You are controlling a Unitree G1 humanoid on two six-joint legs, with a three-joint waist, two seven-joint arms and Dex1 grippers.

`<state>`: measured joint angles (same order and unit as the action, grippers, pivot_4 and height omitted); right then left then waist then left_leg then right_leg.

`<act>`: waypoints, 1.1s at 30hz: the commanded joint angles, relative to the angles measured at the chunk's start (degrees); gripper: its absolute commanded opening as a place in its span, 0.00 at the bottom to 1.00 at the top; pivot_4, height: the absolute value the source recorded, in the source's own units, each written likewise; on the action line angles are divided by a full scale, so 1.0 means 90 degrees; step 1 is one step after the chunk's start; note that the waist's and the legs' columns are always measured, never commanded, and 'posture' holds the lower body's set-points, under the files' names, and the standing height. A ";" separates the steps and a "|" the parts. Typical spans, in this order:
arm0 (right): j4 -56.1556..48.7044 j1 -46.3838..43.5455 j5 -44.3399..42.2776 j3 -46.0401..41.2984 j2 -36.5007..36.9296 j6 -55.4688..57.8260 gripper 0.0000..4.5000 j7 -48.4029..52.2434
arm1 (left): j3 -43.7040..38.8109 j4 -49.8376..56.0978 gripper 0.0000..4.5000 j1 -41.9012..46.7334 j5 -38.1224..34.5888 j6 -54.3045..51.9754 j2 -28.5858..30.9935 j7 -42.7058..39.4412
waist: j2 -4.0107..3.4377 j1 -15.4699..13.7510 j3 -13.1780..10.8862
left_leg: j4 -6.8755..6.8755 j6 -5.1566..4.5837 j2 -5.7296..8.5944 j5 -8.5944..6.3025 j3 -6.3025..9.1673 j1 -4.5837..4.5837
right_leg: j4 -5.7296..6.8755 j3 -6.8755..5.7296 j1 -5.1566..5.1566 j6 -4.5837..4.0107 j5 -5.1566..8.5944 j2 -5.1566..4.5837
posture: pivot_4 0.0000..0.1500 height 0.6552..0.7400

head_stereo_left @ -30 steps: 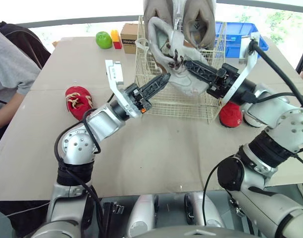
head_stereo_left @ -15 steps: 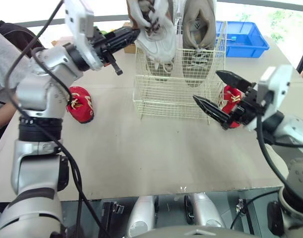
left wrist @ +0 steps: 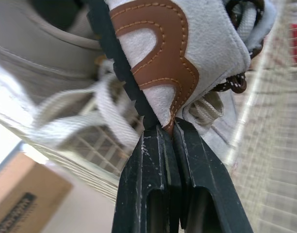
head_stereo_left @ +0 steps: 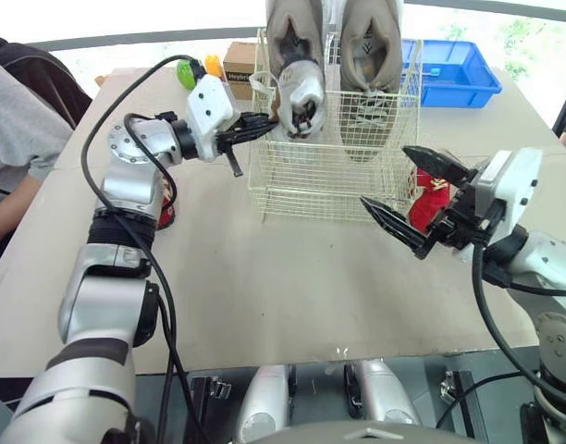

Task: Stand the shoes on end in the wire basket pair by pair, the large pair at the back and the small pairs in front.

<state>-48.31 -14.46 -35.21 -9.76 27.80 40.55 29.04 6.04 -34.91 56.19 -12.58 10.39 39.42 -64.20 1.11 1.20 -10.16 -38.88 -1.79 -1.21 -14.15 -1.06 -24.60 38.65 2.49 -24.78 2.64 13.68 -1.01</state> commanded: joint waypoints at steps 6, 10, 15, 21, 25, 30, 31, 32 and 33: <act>-0.0077 0.0162 -0.0022 -0.0083 0.0270 -0.0227 1.00 -0.0133 | -0.0652 0.0365 0.38 -0.0242 -0.0229 -0.0925 0.0392 -0.0146 | 0.0001 0.0117 0.0001 | -0.0003 0.0000 -0.0006 0.0000 0.0009 0.0021 | 0.0028 0.0009 0.0003 -0.0001 0.0001 0.0011 | 1.00 1.00; 0.0196 0.0490 0.0102 -0.0340 0.0568 -0.0071 1.00 -0.0233 | -0.1176 0.1077 0.61 -0.0629 -0.0745 -0.2283 0.0850 -0.0204 | 0.0001 0.0126 0.0001 | -0.0011 0.0000 -0.0012 0.0000 0.0016 0.0008 | 0.0024 0.0005 0.0001 0.0000 0.0000 0.0010 | 1.00 1.00; 0.0414 0.0770 0.0165 -0.0608 0.0760 -0.0229 1.00 -0.0229 | -0.1878 0.2558 0.61 -0.1128 -0.2007 -0.3906 0.0793 -0.0054 | 0.0006 0.0021 -0.0002 | -0.0026 0.0000 -0.0016 0.0000 0.0029 -0.0016 | 0.0019 -0.0009 -0.0004 0.0001 0.0001 -0.0003 | 1.00 1.00; 0.1667 0.0823 0.0318 -0.1575 0.1668 0.0751 1.00 -0.0449 | -0.2047 0.5963 0.61 -0.2466 -0.4635 -0.6254 0.0238 0.0861 | 0.0008 -0.0082 -0.0001 | -0.0041 -0.0001 -0.0005 -0.0001 0.0026 -0.0011 | 0.0011 -0.0005 0.0016 0.0001 0.0001 -0.0028 | 1.00 1.00; 0.2751 0.0255 0.0736 -0.1493 0.2177 0.1599 1.00 -0.0950 | -0.1912 0.6916 0.61 -0.3090 -0.5257 -0.6612 -0.0267 0.1670 | 0.0007 -0.0046 0.0000 | -0.0048 -0.0002 -0.0004 0.0000 0.0019 0.0003 | 0.0023 0.0001 0.0019 0.0002 0.0000 -0.0024 | 1.00 1.00; 0.4548 -0.1211 0.0919 -0.1059 0.2227 0.2635 1.00 -0.1221 | -0.1383 0.7410 0.61 -0.3837 -0.5006 -0.6340 -0.0839 0.2137 | -0.0007 0.0019 0.0007 | -0.0020 -0.0002 -0.0003 0.0000 -0.0018 0.0059 | 0.0028 0.0050 0.0039 -0.0004 0.0001 0.0008 | 1.00 1.00; 0.4808 -0.1468 0.0852 -0.1120 0.2110 0.2780 1.00 -0.1235 | -0.1334 0.7406 0.61 -0.3888 -0.4891 -0.6256 -0.0838 0.2121 | -0.0005 0.0012 0.0006 | -0.0020 -0.0002 -0.0005 0.0000 -0.0016 0.0060 | 0.0026 0.0049 0.0040 -0.0004 0.0001 0.0016 | 1.00 1.00; 0.5023 -0.1662 0.0836 -0.1156 0.2039 0.2869 1.00 -0.1239 | -0.1292 0.7411 0.61 -0.3920 -0.4798 -0.6190 -0.0826 0.2106 | -0.0006 0.0013 0.0006 | -0.0021 -0.0002 -0.0006 0.0000 -0.0014 0.0059 | 0.0026 0.0049 0.0039 -0.0004 0.0000 0.0022 | 1.00 1.00; 0.5207 -0.1808 0.0877 -0.1147 0.2004 0.2899 1.00 -0.1255 | -0.1281 0.7410 0.61 -0.3935 -0.4766 -0.6156 -0.0826 0.2120 | -0.0008 0.0001 0.0007 | -0.0020 -0.0002 -0.0007 0.0000 -0.0014 0.0063 | 0.0026 0.0050 0.0039 -0.0004 0.0000 0.0025 | 1.00 1.00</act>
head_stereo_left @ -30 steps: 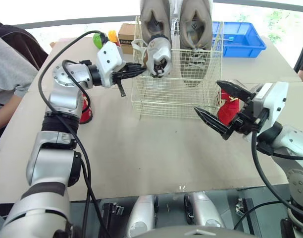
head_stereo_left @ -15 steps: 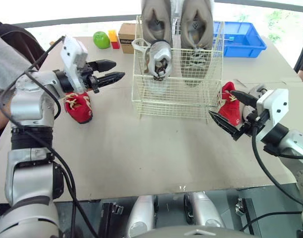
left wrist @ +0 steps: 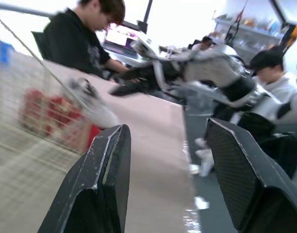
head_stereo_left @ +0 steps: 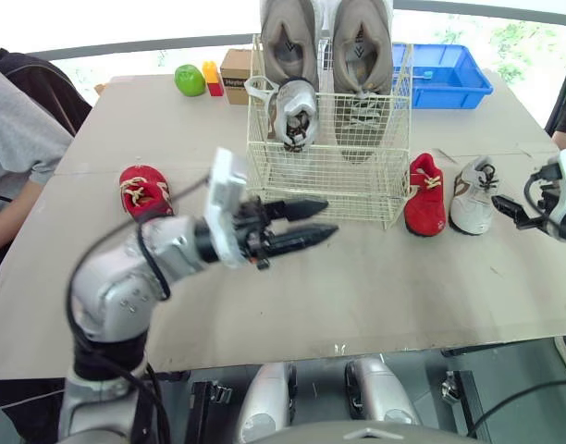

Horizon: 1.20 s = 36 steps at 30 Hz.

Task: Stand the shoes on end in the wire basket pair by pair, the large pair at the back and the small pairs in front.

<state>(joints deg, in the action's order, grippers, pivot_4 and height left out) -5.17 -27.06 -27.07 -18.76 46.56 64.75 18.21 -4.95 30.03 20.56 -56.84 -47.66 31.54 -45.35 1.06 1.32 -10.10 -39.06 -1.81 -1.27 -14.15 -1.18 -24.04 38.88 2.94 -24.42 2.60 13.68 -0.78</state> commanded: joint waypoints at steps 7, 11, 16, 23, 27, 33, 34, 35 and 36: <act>0.1376 -0.0909 0.0325 0.0274 0.0032 -0.0002 1.00 0.0182 | -0.0088 0.0211 0.61 -0.0021 0.0300 0.0476 0.0122 0.0133 | -0.0002 -0.0059 0.0001 | 0.0006 -0.0003 0.0004 -0.0002 -0.0013 -0.0012 | -0.0023 0.0009 -0.0001 0.0003 -0.0001 -0.0017 | 1.00 1.00; 0.1929 -0.1070 0.0612 0.0589 0.0047 -0.0303 0.80 0.0330 | -0.0029 0.0279 0.62 -0.0192 0.0412 0.0606 0.0144 0.0099 | -0.0002 -0.0051 0.0001 | 0.0006 -0.0004 0.0004 -0.0002 -0.0012 -0.0016 | -0.0030 0.0007 -0.0001 0.0003 -0.0001 -0.0017 | 1.00 1.00; 0.2557 -0.1230 0.0840 0.0767 0.0019 -0.0649 0.24 0.0522 | 0.0060 0.0320 0.62 -0.0298 0.0602 0.0743 0.0178 0.0105 | -0.0002 -0.0051 0.0001 | 0.0006 -0.0004 0.0005 -0.0002 -0.0011 -0.0014 | -0.0030 0.0006 -0.0001 0.0003 -0.0001 -0.0013 | 1.00 1.00; 0.1831 -0.0920 0.0683 0.0360 -0.0179 -0.0718 0.01 0.0514 | 0.0037 0.0281 0.62 -0.0460 0.0679 0.0920 0.0228 -0.0006 | -0.0002 -0.0058 0.0001 | 0.0006 -0.0004 0.0001 -0.0003 -0.0010 -0.0015 | -0.0035 0.0006 0.0001 0.0003 -0.0001 -0.0016 | 1.00 1.00; 0.0670 -0.0654 0.0600 -0.0430 -0.0536 -0.1033 0.01 -0.0027 | -0.0022 0.0303 0.62 -0.0509 0.0619 0.0972 0.0193 0.0046 | -0.0004 -0.0057 0.0000 | 0.0007 -0.0004 -0.0001 -0.0003 -0.0008 -0.0018 | -0.0034 0.0004 -0.0001 0.0003 -0.0001 -0.0014 | 1.00 1.00; -0.1755 -0.1524 0.0054 -0.1083 -0.2073 -0.2118 0.01 -0.1180 | -0.0334 0.0265 0.62 -0.0655 0.0712 0.1202 -0.0052 0.0589 | -0.0011 0.0066 -0.0002 | 0.0007 -0.0003 -0.0006 -0.0002 -0.0014 -0.0029 | -0.0012 0.0016 -0.0027 0.0005 -0.0001 -0.0014 | 1.00 1.00; -0.1871 -0.1673 -0.0015 -0.1010 -0.2346 -0.2217 0.01 -0.1289 | -0.0368 0.0252 0.62 -0.0678 0.0853 0.1308 -0.0131 0.0755 | -0.0010 0.0092 -0.0002 | 0.0007 -0.0003 -0.0007 -0.0002 -0.0009 -0.0028 | -0.0007 0.0012 -0.0028 0.0005 -0.0001 -0.0013 | 1.00 1.00; -0.1972 -0.1782 0.0030 -0.0745 -0.2591 -0.2434 0.01 -0.1303 | -0.0405 0.0251 0.62 -0.0752 0.1059 0.1476 -0.0231 0.0943 | -0.0010 0.0093 0.0000 | 0.0008 -0.0002 -0.0010 -0.0002 -0.0005 -0.0026 | -0.0004 0.0007 -0.0027 0.0005 -0.0001 -0.0010 | 1.00 1.00; -0.2035 -0.1842 0.0088 -0.0474 -0.2804 -0.2703 0.01 -0.1252 | -0.0468 0.0212 0.62 -0.0824 0.1113 0.1705 -0.0422 0.1010 | -0.0004 0.0094 0.0004 | 0.0008 -0.0002 -0.0011 -0.0002 0.0002 -0.0026 | -0.0004 0.0000 -0.0026 0.0004 -0.0001 -0.0008 | 1.00 1.00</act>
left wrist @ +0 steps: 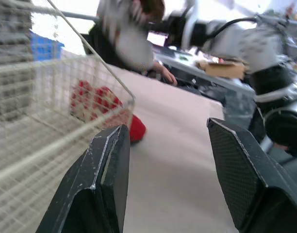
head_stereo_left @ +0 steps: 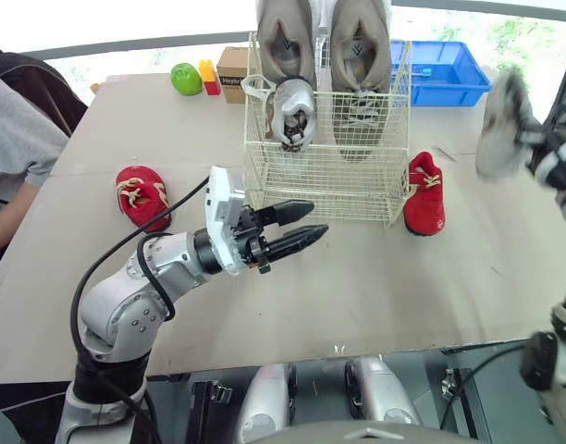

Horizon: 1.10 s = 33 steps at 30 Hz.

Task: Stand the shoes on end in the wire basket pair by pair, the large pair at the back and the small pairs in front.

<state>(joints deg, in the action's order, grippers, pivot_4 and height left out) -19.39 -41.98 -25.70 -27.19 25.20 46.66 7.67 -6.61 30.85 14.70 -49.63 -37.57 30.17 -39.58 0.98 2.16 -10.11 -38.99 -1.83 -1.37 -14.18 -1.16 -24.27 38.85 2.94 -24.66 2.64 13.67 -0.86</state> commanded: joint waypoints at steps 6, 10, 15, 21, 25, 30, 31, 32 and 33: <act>0.0241 -0.0155 0.1261 0.2203 -0.1745 -0.3203 0.01 -0.0298 | -0.0935 -0.0166 0.62 -0.0780 -0.0442 0.0784 -0.0338 -0.0164 | 0.0005 0.0009 0.0005 | 0.0017 0.0002 -0.0002 0.0000 -0.0010 0.0009 | 0.0000 0.0003 -0.0001 -0.0002 0.0000 -0.0010 | 1.00 1.00; 0.1211 0.0255 0.2333 0.2910 -0.2108 -0.4984 0.01 -0.0496 | -0.0874 -0.0318 0.62 -0.1050 0.0085 0.1211 -0.0071 -0.0640 | 0.0008 -0.0016 0.0007 | 0.0017 0.0003 0.0009 0.0001 -0.0008 0.0003 | -0.0008 -0.0003 -0.0001 -0.0002 0.0000 -0.0021 | 1.00 1.00; 0.2506 0.0859 0.3222 0.3419 -0.2515 -0.6429 0.01 -0.1000 | -0.1028 -0.0433 0.62 -0.1242 0.0219 0.1459 -0.0024 -0.0692 | 0.0010 0.0024 0.0008 | 0.0017 0.0003 0.0010 0.0001 -0.0014 0.0010 | -0.0006 0.0004 0.0002 -0.0003 0.0000 -0.0027 | 1.00 1.00; 0.3962 0.1020 0.4236 0.3714 -0.2127 -0.7520 0.01 -0.1327 | -0.0993 -0.0453 0.62 -0.1265 0.0230 0.1534 -0.0014 -0.0729 | 0.0016 0.0030 0.0011 | 0.0051 0.0015 0.0007 0.0008 -0.0018 0.0047 | -0.0002 0.0010 0.0016 -0.0006 0.0001 -0.0021 | 1.00 1.00; 0.4015 0.1239 0.4075 0.3719 -0.1948 -0.7646 0.01 -0.0998 | -0.0967 -0.0519 0.62 -0.1212 0.0293 0.1570 0.0037 -0.0773 | 0.0050 0.0006 0.0035 | 0.0052 0.0014 0.0007 0.0008 -0.0011 0.0061 | -0.0007 0.0005 0.0034 -0.0007 0.0002 -0.0021 | 1.00 1.00; 0.2550 0.1887 0.2809 0.3576 -0.2163 -0.6488 0.01 -0.0190 | -0.0991 -0.0613 0.62 -0.1224 0.0377 0.1722 0.0029 -0.0843 | 0.0064 -0.0037 0.0045 | 0.0056 0.0012 0.0005 0.0006 0.0016 0.0071 | -0.0046 -0.0027 0.0074 -0.0008 0.0003 -0.0029 | 1.00 1.00; 0.2378 0.2039 0.2767 0.3596 -0.2164 -0.6360 0.01 -0.0126 | -0.1014 -0.0614 0.62 -0.1250 0.0358 0.1761 0.0016 -0.0883 | 0.0065 -0.0028 0.0046 | 0.0063 0.0012 0.0004 0.0006 0.0018 0.0070 | -0.0053 -0.0028 0.0076 -0.0007 0.0002 -0.0031 | 1.00 1.00; 0.2224 0.2180 0.2719 0.3613 -0.2164 -0.6216 0.01 -0.0062 | -0.1042 -0.0610 0.62 -0.1278 0.0311 0.1778 0.0005 -0.0914 | 0.0067 -0.0022 0.0047 | 0.0065 0.0012 0.0004 0.0006 0.0017 0.0070 | -0.0057 -0.0028 0.0076 -0.0007 0.0002 -0.0031 | 1.00 1.00; 0.2087 0.2311 0.2655 0.3619 -0.2177 -0.6077 0.01 -0.0011 | -0.1065 -0.0611 0.62 -0.1319 0.0259 0.1778 0.0012 -0.0952 | 0.0066 -0.0009 0.0047 | 0.0067 0.0012 0.0004 0.0006 0.0018 0.0070 | -0.0058 -0.0029 0.0076 -0.0008 0.0002 -0.0033 | 1.00 1.00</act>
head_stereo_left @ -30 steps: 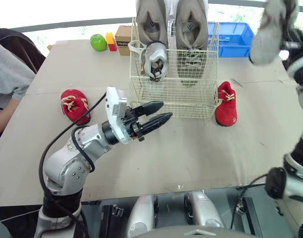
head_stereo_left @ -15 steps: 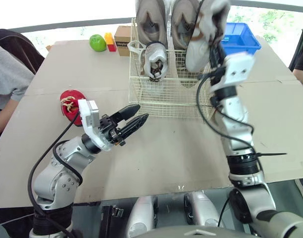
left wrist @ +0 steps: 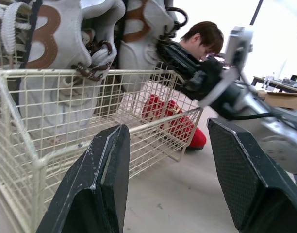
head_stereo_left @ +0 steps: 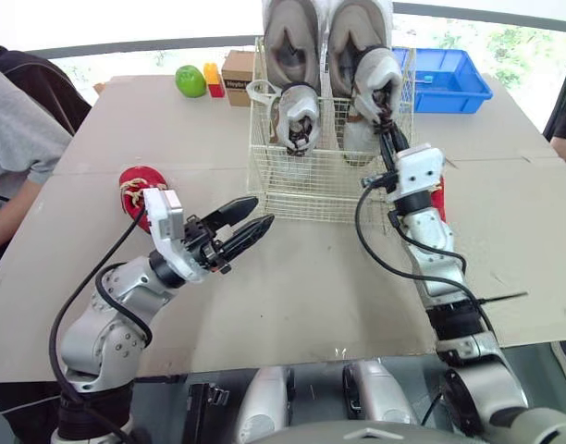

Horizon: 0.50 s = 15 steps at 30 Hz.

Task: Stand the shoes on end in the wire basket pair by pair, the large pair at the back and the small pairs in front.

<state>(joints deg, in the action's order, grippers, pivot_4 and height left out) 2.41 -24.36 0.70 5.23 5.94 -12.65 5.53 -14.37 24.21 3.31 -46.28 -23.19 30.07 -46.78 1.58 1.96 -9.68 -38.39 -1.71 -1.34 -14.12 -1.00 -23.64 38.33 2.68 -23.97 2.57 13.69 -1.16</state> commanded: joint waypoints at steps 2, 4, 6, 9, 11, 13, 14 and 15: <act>-0.0512 0.0516 -0.0252 0.0042 -0.0019 0.0685 0.01 0.0282 | -0.0202 0.0103 0.62 -0.0145 -0.0061 0.0241 0.0062 -0.0263 | -0.0001 0.0018 0.0001 | 0.0001 0.0000 -0.0001 0.0000 -0.0002 0.0003 | 0.0000 0.0000 0.0000 0.0000 0.0000 -0.0001 | 1.00 1.00; -0.0623 0.0568 -0.0322 0.0081 0.0002 0.0828 0.01 0.0428 | -0.0169 0.0073 0.62 -0.0174 0.0047 0.0316 0.0085 -0.0340 | -0.0001 0.0020 0.0001 | 0.0001 0.0000 -0.0001 0.0000 -0.0002 0.0005 | 0.0000 0.0000 0.0001 -0.0001 0.0001 -0.0001 | 1.00 1.00; -0.0710 0.0574 -0.0575 0.0037 -0.0060 0.1041 0.06 0.0564 | -0.0115 0.0060 0.62 -0.0145 0.0087 0.0338 0.0059 -0.0335 | 0.0000 0.0019 0.0002 | 0.0001 0.0000 -0.0001 0.0000 -0.0002 0.0005 | 0.0000 -0.0001 0.0001 -0.0002 0.0001 0.0000 | 1.00 1.00; -0.0770 0.0590 -0.0789 -0.0033 -0.0121 0.1293 0.30 0.0653 | -0.0063 0.0061 0.62 -0.0130 0.0122 0.0348 0.0032 -0.0341 | 0.0000 0.0019 0.0002 | 0.0000 0.0000 -0.0001 0.0000 -0.0004 0.0007 | -0.0002 0.0001 0.0005 -0.0004 0.0003 0.0000 | 1.00 1.00; -0.0829 0.0612 -0.0855 -0.0008 -0.0083 0.1440 0.51 0.0784 | -0.0050 0.0064 0.62 -0.0125 0.0135 0.0346 0.0028 -0.0343 | 0.0001 0.0022 0.0003 | 0.0000 0.0000 -0.0001 0.0000 -0.0005 0.0009 | -0.0003 0.0001 0.0005 -0.0004 0.0002 0.0001 | 1.00 1.00; -0.0968 0.0702 -0.0884 0.0014 -0.0032 0.1613 0.73 0.0864 | -0.0052 0.0068 0.62 -0.0132 0.0136 0.0335 0.0028 -0.0329 | 0.0001 0.0024 0.0003 | 0.0000 0.0000 -0.0003 0.0000 -0.0005 0.0009 | -0.0002 0.0000 0.0005 -0.0003 0.0001 0.0001 | 1.00 1.00; -0.1062 0.0762 -0.0884 0.0016 0.0016 0.1687 0.83 0.0911 | -0.0058 0.0075 0.62 -0.0145 0.0133 0.0324 0.0027 -0.0312 | 0.0002 0.0023 0.0004 | 0.0000 0.0000 -0.0003 0.0000 -0.0005 0.0009 | -0.0003 0.0000 0.0005 -0.0002 0.0001 0.0002 | 1.00 1.00; -0.1168 0.0818 -0.0867 0.0012 0.0083 0.1759 0.94 0.0953 | -0.0067 0.0092 0.62 -0.0166 0.0118 0.0299 0.0029 -0.0287 | 0.0002 0.0022 0.0004 | 0.0000 0.0000 -0.0003 0.0000 -0.0005 0.0009 | -0.0002 0.0000 0.0005 -0.0002 0.0001 0.0002 | 1.00 1.00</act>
<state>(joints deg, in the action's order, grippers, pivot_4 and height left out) -8.53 -18.87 -6.84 5.12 6.03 0.41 13.21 -14.71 24.03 1.87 -44.99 -21.01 30.17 -49.56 1.60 2.15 -9.64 -38.38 -1.71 -1.37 -14.12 -1.04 -23.56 38.31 2.67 -23.92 2.55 13.70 -1.14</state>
